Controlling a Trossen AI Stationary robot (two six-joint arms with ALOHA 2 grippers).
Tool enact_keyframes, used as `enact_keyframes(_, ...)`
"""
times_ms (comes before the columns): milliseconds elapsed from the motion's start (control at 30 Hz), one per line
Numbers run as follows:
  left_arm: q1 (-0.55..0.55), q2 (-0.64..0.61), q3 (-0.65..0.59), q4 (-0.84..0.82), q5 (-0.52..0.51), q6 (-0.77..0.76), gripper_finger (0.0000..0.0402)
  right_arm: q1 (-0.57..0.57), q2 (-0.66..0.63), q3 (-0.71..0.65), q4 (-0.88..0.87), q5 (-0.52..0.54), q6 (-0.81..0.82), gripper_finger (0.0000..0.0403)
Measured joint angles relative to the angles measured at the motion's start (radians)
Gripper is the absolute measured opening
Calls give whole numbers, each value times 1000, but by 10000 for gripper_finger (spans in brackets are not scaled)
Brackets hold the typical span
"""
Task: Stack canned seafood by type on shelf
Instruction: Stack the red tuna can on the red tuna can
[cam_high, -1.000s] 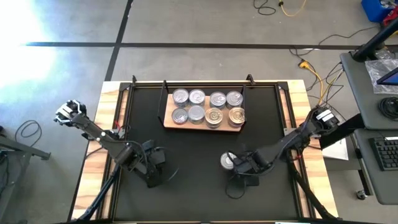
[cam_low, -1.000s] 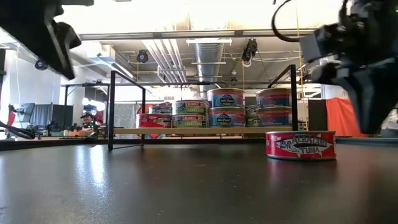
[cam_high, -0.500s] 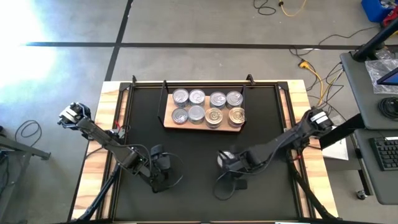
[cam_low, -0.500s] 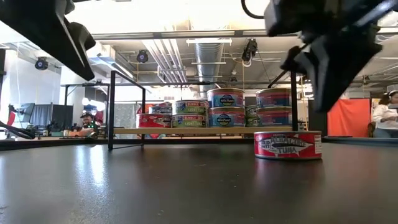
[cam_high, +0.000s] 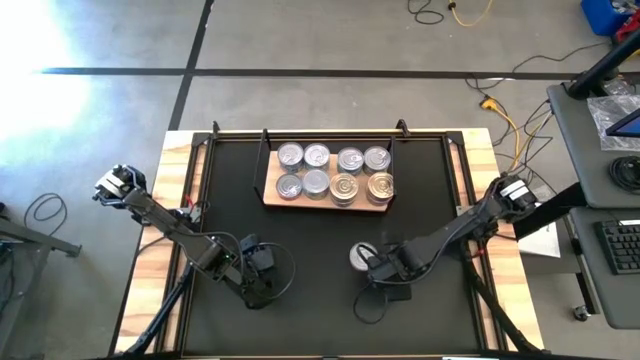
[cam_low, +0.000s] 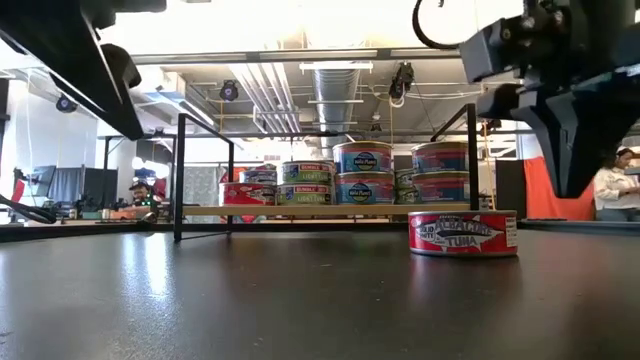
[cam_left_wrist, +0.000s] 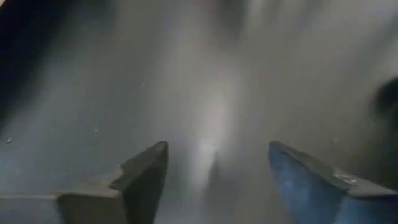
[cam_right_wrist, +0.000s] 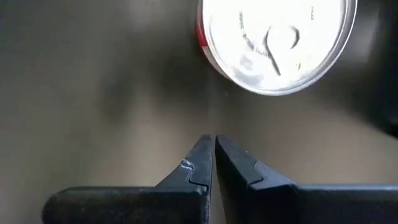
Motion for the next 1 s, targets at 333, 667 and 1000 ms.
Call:
enact_keyframes(333, 0, 0, -5, 5, 11, 1, 391, -5, -45, 105, -151, 97, -102, 13)
enact_keyframes(667, -20, 2, -7, 10, 9, -46, 386, -10, -52, 70, -192, 100, -111, 13)
enact_keyframes(1000, -20, 4, -88, 119, -94, -77, 386, -50, -100, 69, -297, 207, 409, 13)
